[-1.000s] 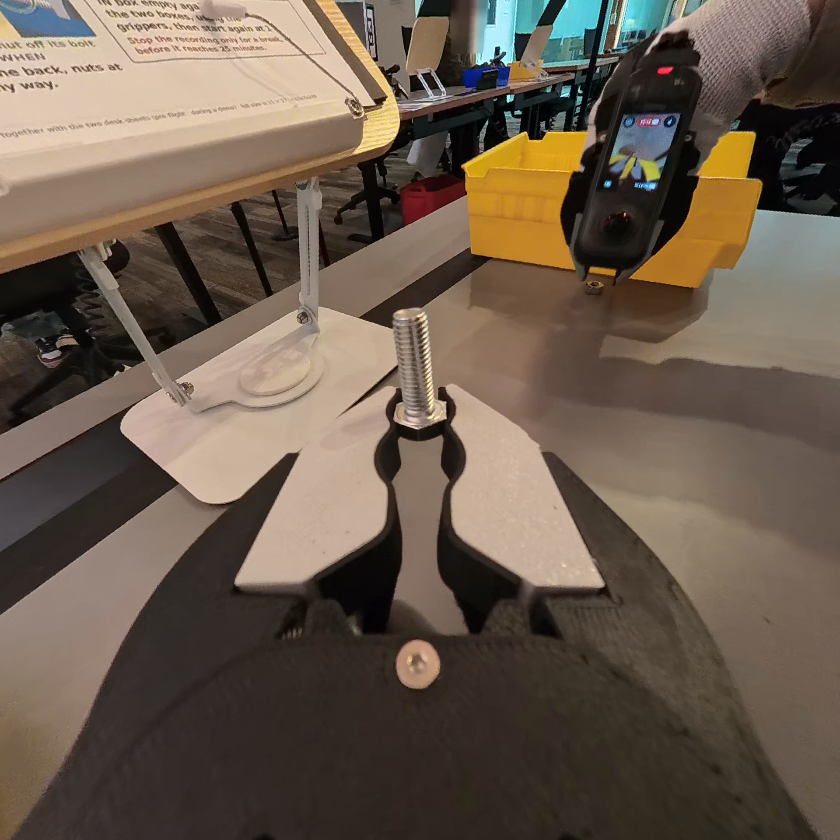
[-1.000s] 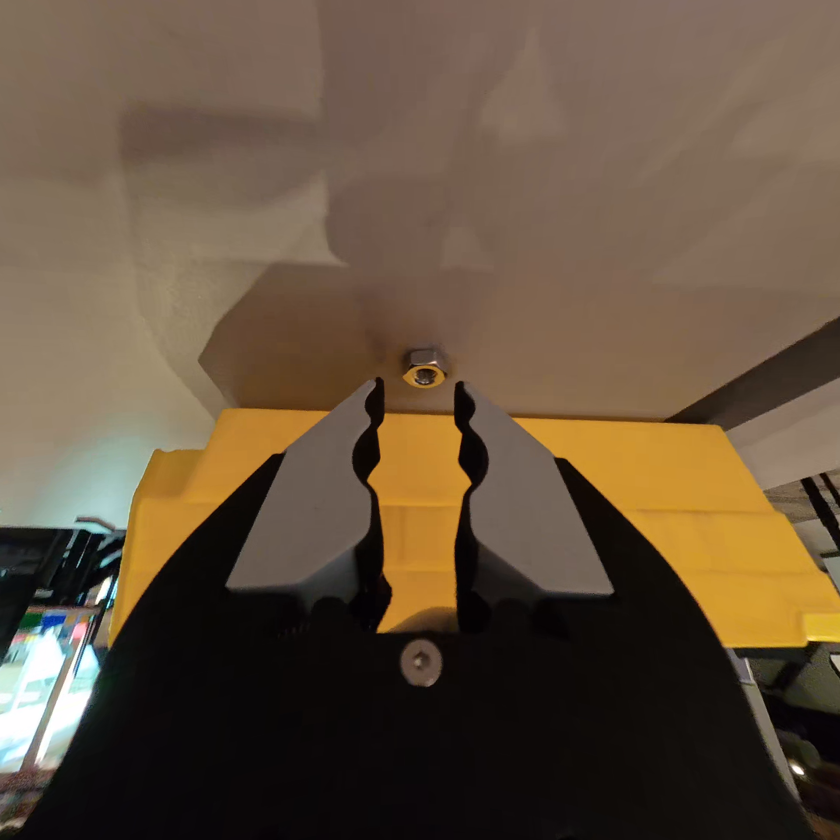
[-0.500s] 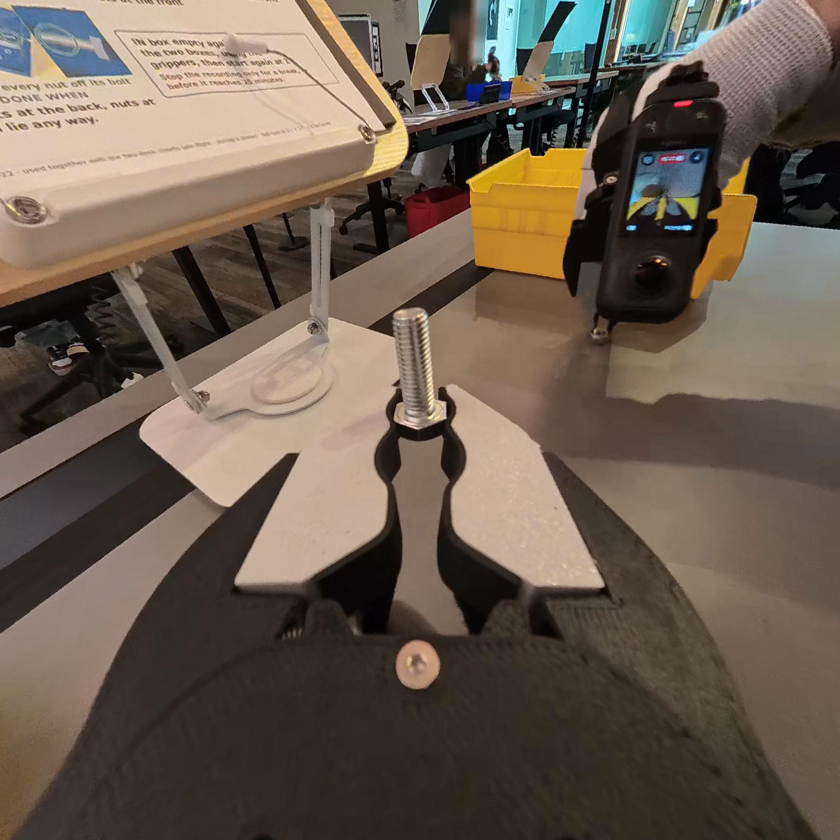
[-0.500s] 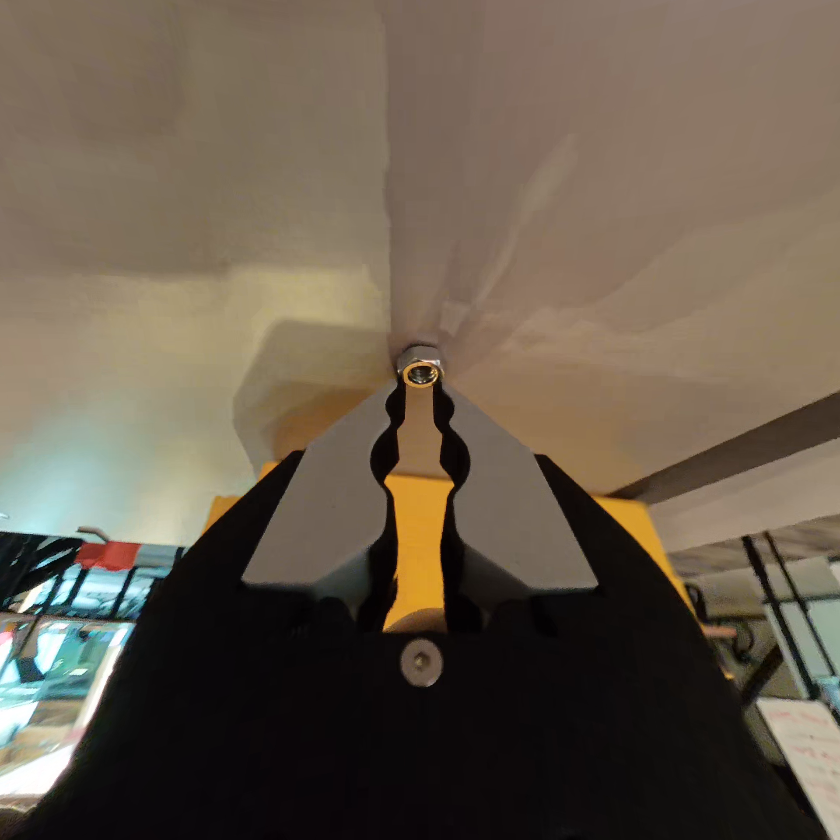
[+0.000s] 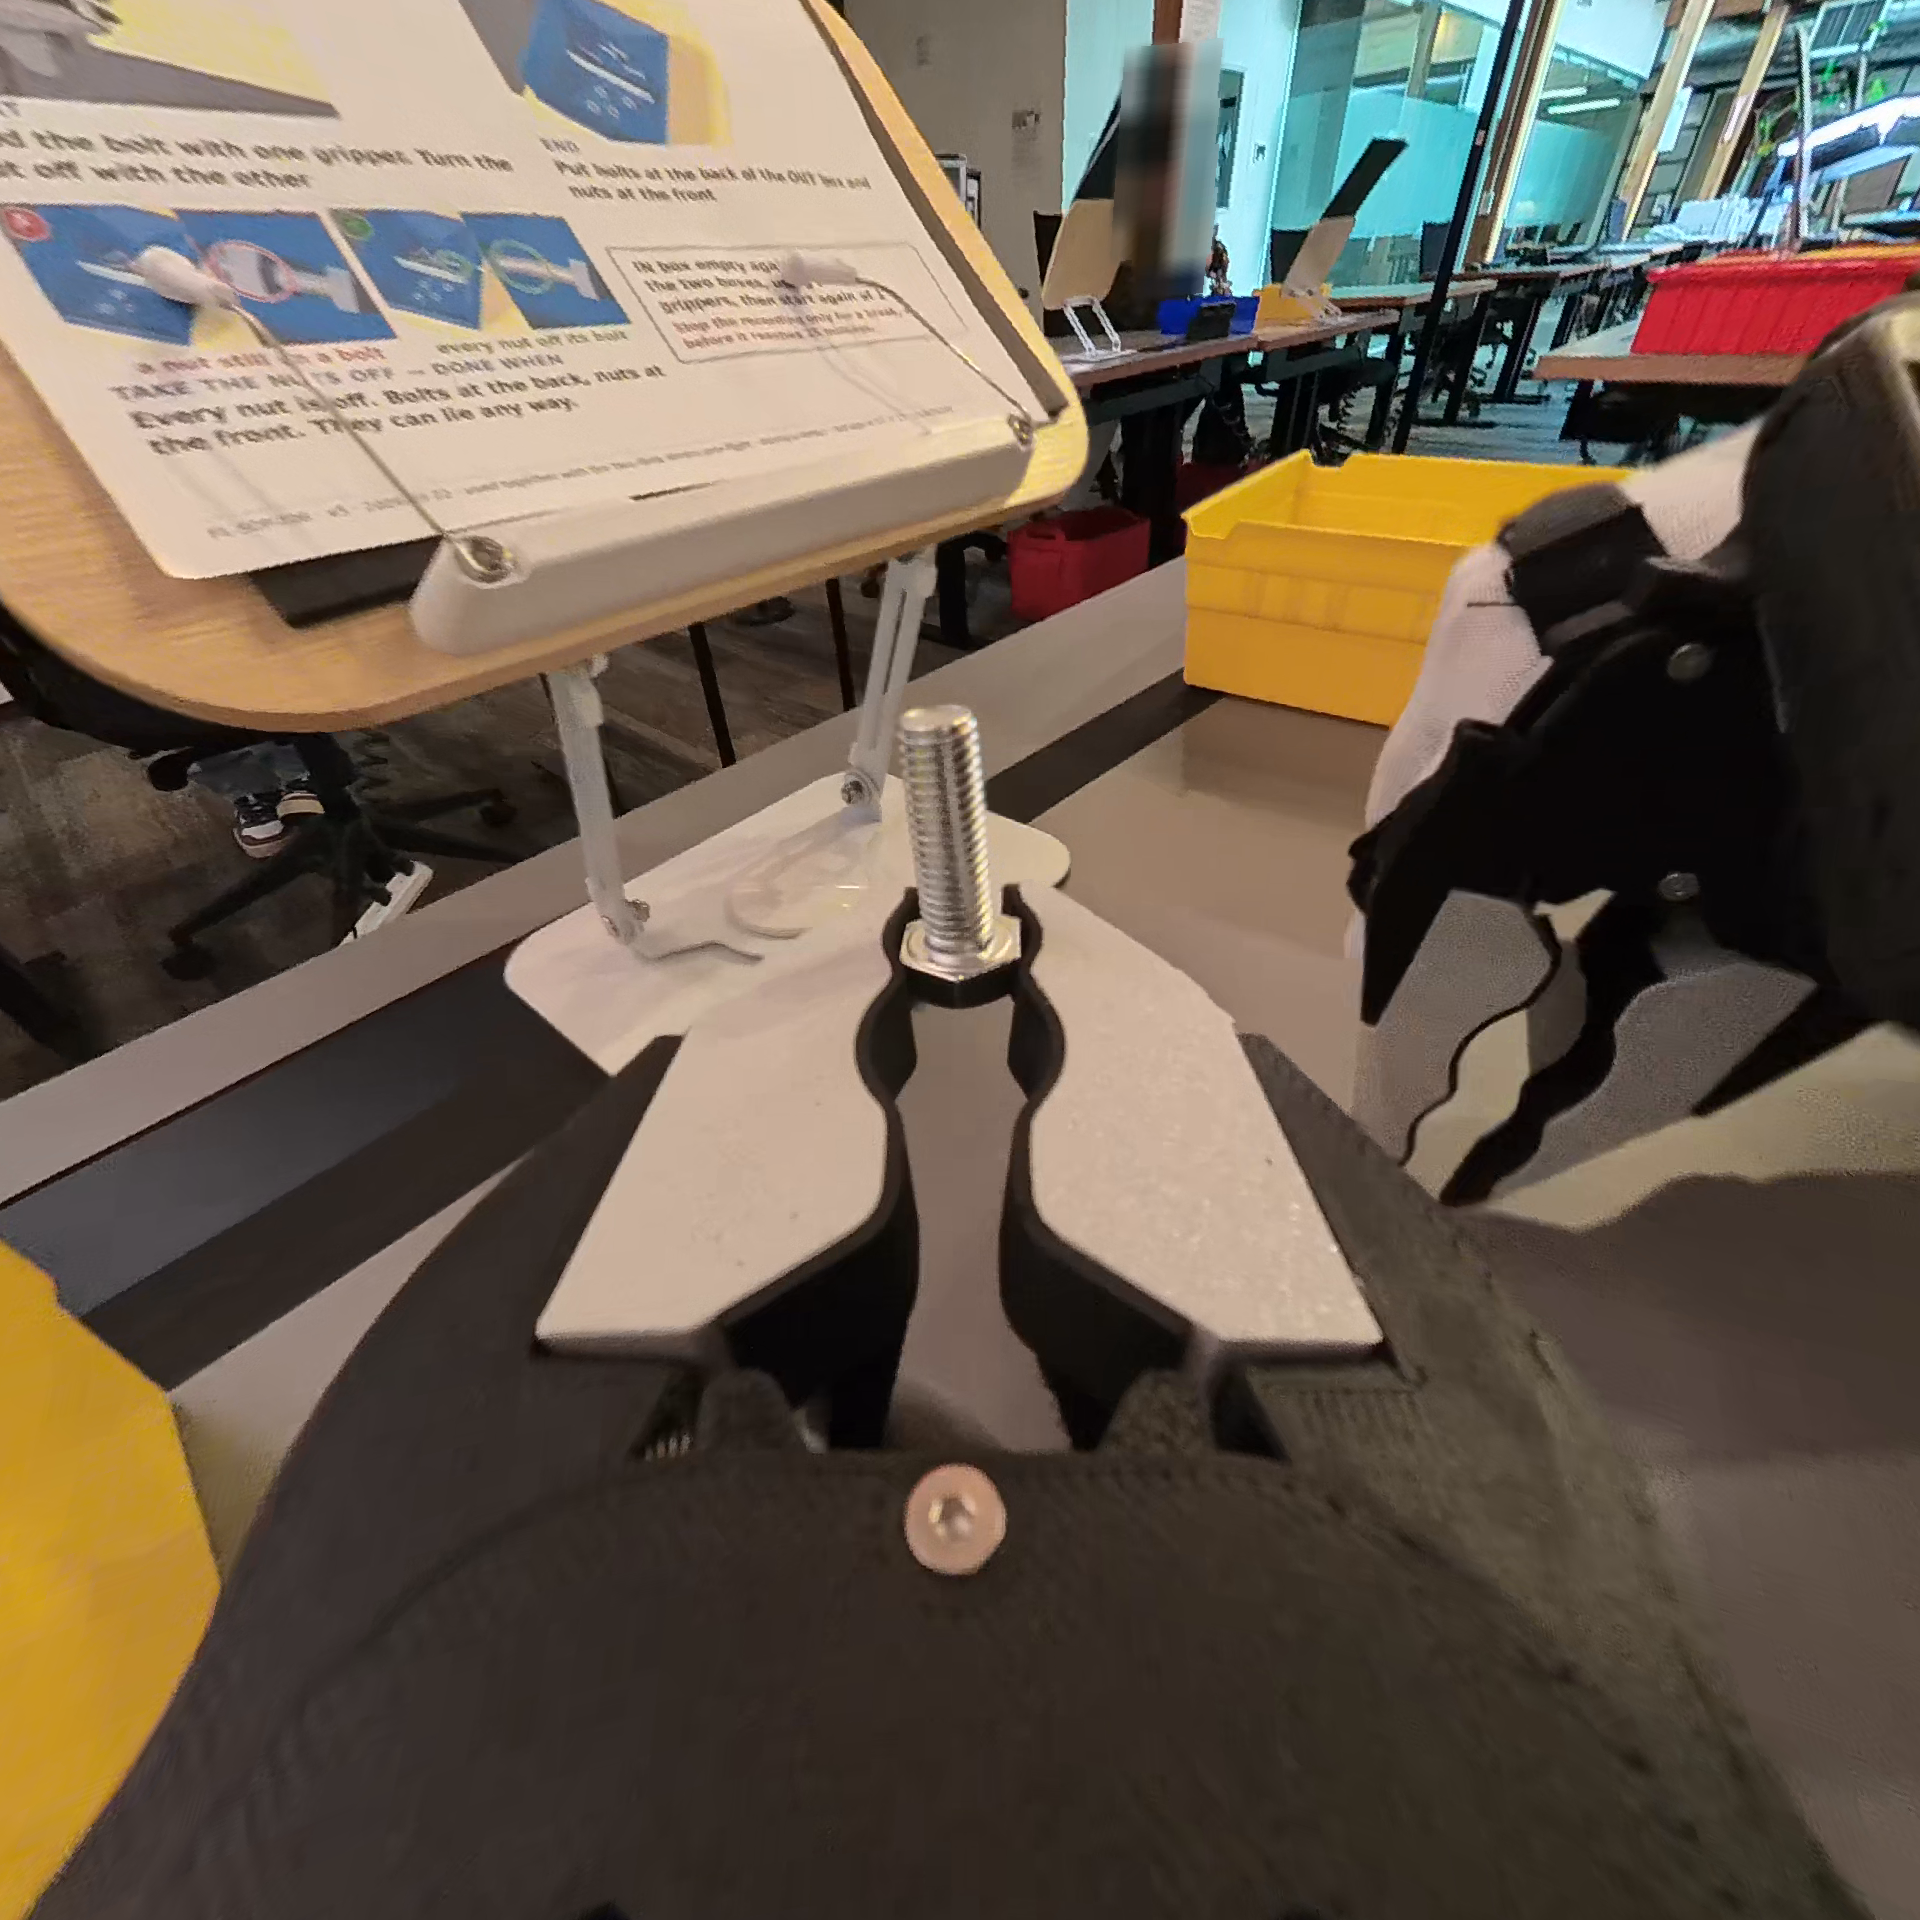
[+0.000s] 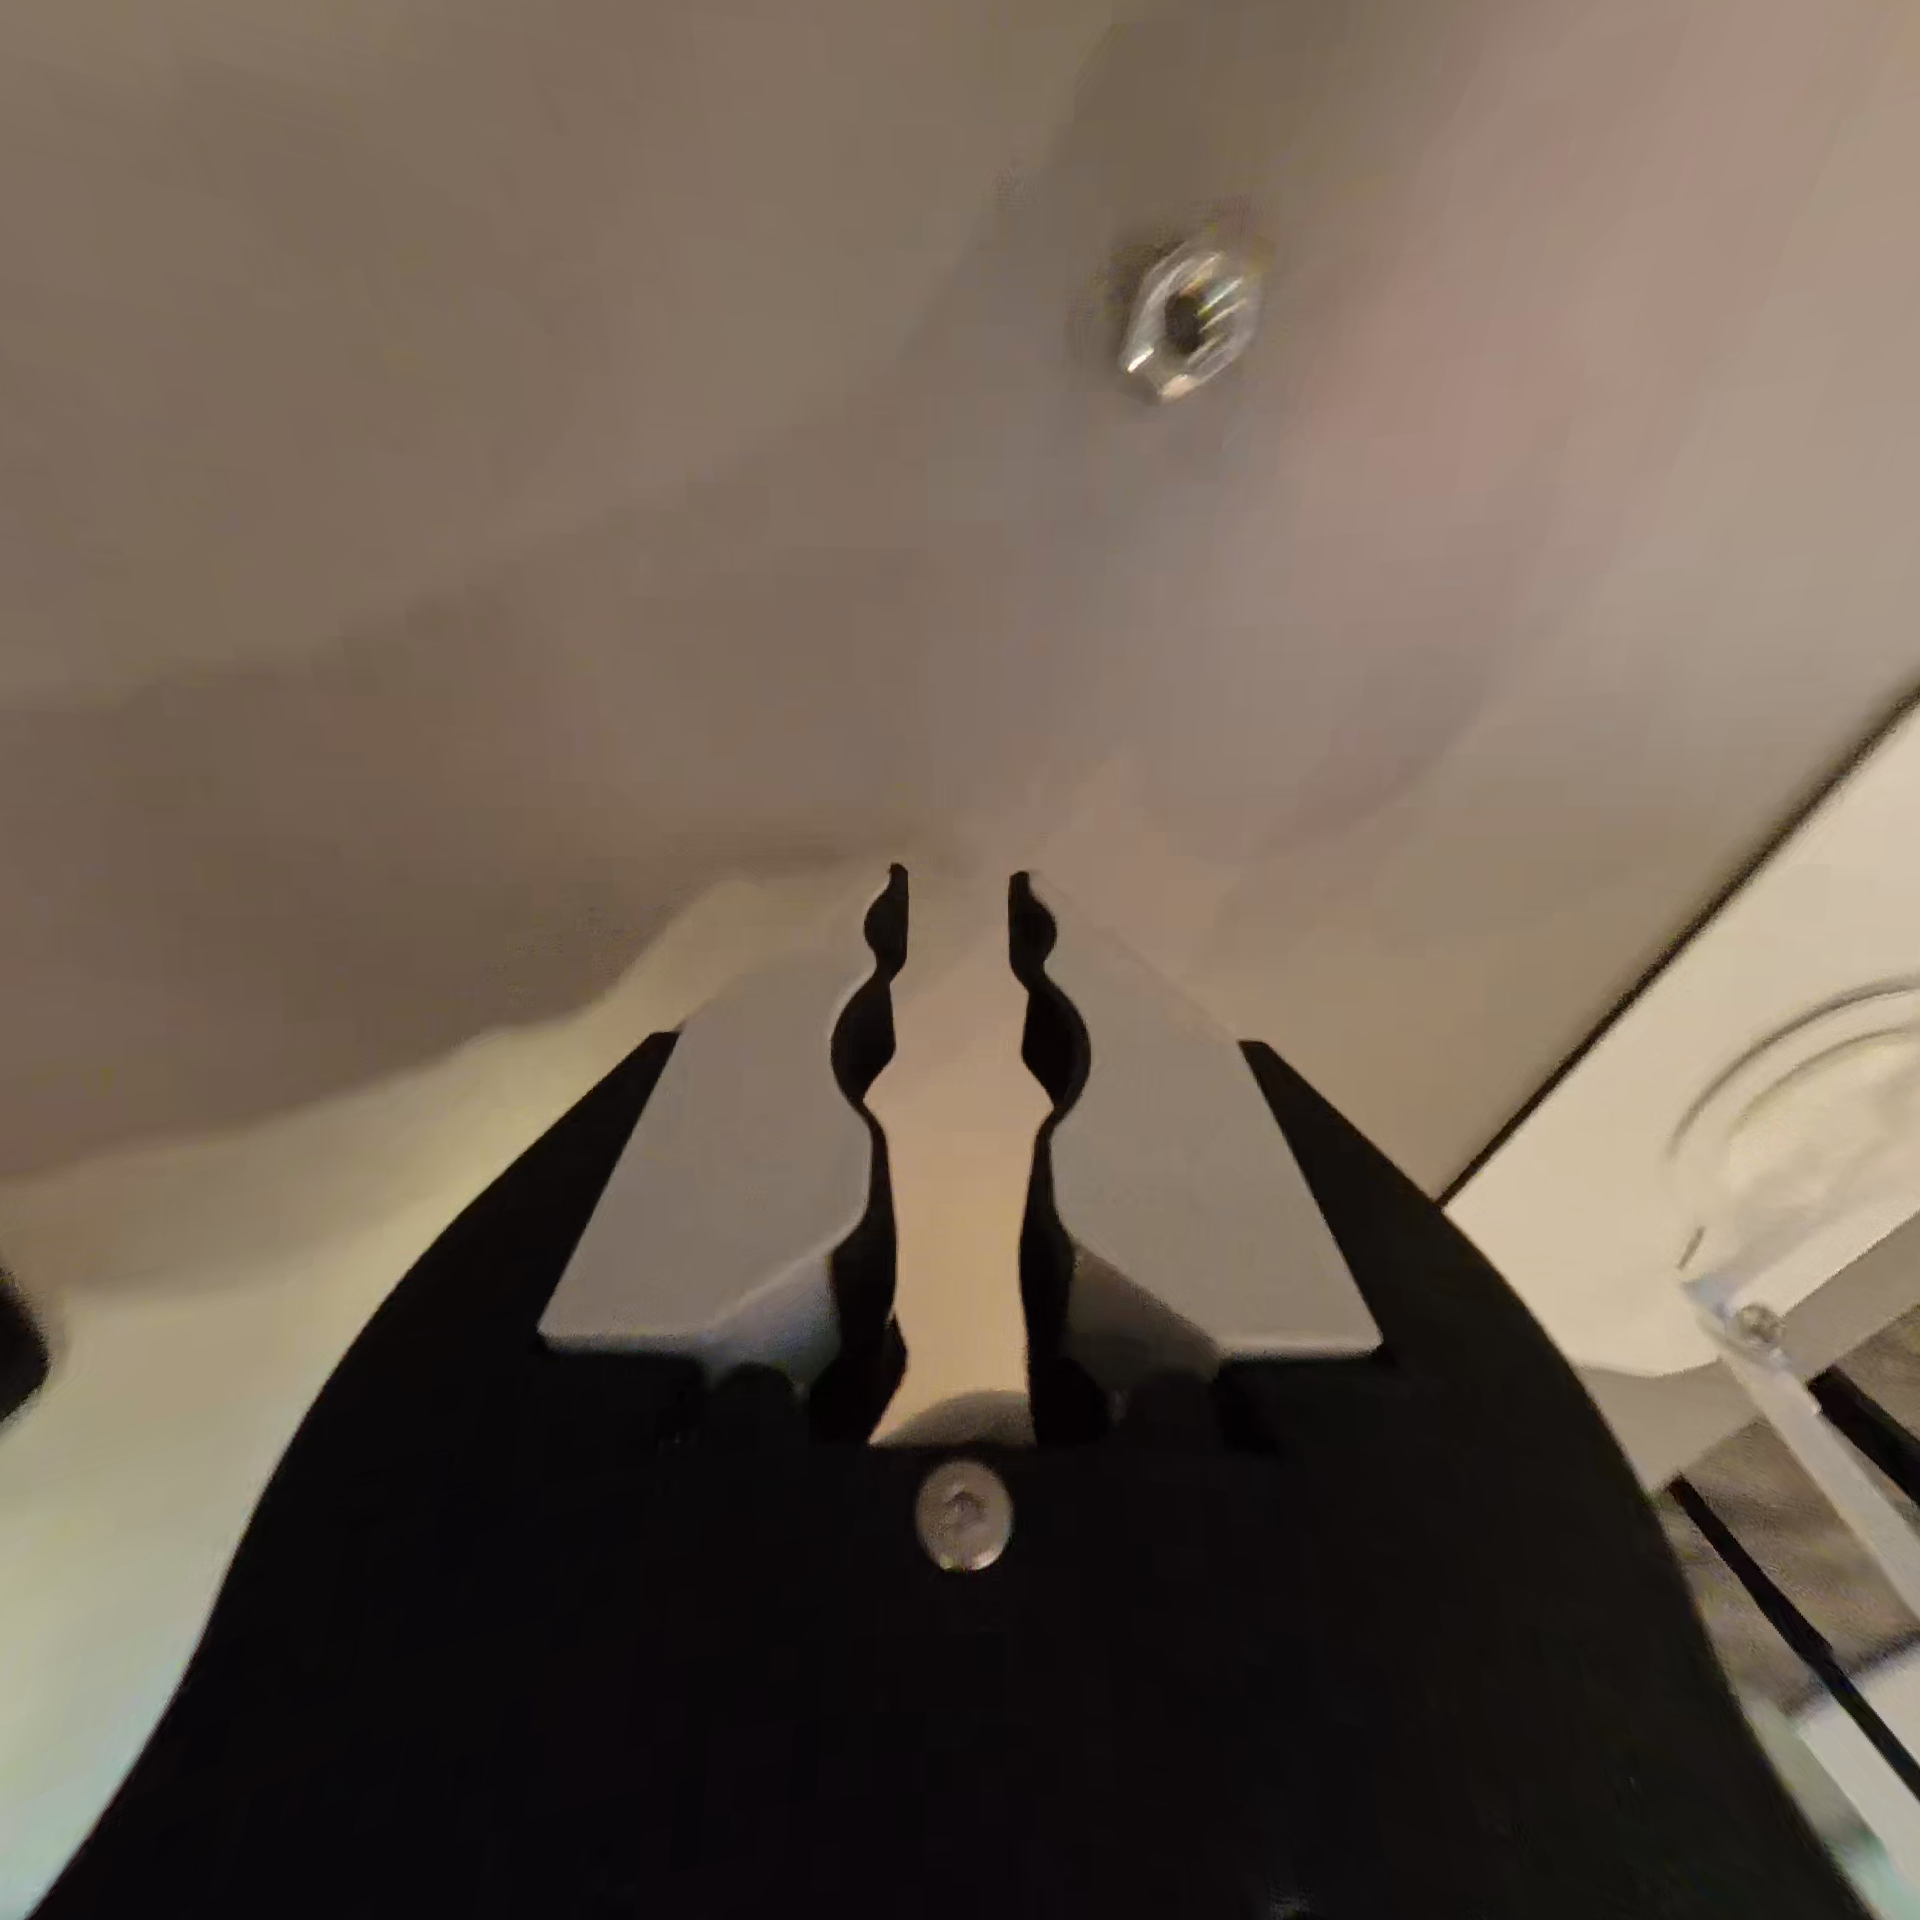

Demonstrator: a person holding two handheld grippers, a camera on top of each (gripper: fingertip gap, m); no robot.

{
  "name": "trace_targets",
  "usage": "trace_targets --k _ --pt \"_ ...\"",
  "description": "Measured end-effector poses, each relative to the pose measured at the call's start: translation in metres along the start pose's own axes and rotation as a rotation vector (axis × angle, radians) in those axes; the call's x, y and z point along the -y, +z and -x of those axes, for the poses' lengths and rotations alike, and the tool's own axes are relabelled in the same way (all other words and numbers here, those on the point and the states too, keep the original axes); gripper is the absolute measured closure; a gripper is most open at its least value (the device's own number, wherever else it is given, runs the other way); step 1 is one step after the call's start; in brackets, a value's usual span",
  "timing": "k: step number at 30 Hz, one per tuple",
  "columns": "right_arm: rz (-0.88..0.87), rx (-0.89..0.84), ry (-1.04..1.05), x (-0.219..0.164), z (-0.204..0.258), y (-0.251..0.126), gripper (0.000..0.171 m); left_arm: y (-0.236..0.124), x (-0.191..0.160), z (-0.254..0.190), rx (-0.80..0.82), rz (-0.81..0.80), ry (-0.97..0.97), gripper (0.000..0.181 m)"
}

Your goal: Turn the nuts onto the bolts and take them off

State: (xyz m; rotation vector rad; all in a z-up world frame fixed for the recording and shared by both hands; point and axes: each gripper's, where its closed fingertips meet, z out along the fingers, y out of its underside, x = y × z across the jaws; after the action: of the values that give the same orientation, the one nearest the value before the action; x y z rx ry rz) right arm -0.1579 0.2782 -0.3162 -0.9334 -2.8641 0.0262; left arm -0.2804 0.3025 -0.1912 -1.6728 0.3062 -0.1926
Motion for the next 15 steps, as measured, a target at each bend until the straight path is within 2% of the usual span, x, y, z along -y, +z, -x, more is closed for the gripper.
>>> trace_targets --k 4,7,10,14,15 --pt "-0.36 -0.104 0.136 0.065 -0.031 -0.01 0.145 -0.016 0.016 0.018 0.043 -0.061 -0.021 0.167" --pt "-0.537 -0.072 0.208 0.105 -0.043 -0.004 0.139 -0.03 0.031 0.029 0.05 -0.137 -0.071 0.167" --pt "-0.5 -0.069 0.188 0.117 -0.047 0.018 0.134 -0.036 0.035 0.033 0.063 -0.152 -0.071 0.167" --pt "-0.481 -0.024 0.168 0.116 -0.041 0.022 0.149 -0.035 0.034 0.032 0.058 -0.151 -0.069 0.167" --pt "-0.47 -0.036 0.162 0.114 -0.042 0.021 0.148 -0.033 0.033 0.031 0.055 -0.148 -0.069 0.167"
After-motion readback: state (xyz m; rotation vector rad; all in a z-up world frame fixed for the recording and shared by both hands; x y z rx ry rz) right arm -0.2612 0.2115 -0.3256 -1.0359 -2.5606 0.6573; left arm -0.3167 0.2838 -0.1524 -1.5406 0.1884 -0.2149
